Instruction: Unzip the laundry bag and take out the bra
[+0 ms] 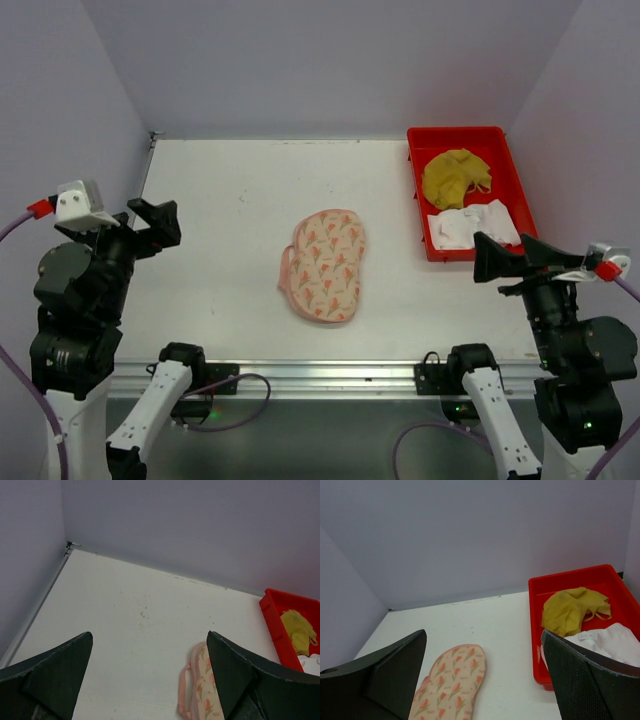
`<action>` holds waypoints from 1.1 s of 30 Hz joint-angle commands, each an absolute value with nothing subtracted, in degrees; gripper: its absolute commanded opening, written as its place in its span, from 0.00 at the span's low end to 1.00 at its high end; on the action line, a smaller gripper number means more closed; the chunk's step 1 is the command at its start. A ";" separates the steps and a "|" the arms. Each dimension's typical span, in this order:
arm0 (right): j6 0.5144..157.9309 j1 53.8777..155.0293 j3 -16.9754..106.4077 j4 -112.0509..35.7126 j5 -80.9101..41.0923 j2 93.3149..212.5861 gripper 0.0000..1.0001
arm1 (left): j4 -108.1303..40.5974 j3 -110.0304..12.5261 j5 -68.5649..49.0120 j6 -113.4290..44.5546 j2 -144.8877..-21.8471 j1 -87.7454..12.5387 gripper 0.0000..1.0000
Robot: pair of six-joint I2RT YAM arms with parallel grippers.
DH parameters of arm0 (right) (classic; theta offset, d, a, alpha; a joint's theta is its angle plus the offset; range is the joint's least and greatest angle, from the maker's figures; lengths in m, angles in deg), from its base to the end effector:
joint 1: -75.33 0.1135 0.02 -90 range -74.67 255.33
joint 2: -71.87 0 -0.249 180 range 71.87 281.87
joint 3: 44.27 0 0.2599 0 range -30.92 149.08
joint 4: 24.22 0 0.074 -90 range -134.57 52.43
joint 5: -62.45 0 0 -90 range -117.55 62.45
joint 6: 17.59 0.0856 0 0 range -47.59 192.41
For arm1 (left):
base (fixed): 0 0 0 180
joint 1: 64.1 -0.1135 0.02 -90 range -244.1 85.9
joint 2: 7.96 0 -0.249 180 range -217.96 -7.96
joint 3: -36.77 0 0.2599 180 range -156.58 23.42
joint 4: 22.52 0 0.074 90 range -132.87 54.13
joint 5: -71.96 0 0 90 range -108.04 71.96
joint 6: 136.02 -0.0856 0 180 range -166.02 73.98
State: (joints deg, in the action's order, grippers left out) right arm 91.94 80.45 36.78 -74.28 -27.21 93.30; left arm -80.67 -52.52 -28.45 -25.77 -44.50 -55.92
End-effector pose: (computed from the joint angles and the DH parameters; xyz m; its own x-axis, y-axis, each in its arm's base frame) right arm 0.0767 0.0074 0.4552 0.1241 0.3468 -0.9297 -0.1449 0.9332 0.3287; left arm 0.1356 -0.0039 0.4537 -0.0742 -0.3333 -0.9399 -0.0680 0.9420 -0.3286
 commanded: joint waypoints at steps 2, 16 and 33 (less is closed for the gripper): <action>89.02 81.57 34.82 -76.68 -28.51 88.67 0.99 | -85.61 -52.97 -32.97 -28.09 -40.58 -56.02 1.00; 87.79 83.41 32.98 -79.15 -28.87 82.07 0.99 | -86.41 -44.88 -32.45 -23.61 -33.01 -54.26 1.00; 87.17 83.50 32.89 -78.53 -27.99 82.68 0.99 | -83.16 -41.97 -30.78 -23.52 -34.50 -54.00 1.00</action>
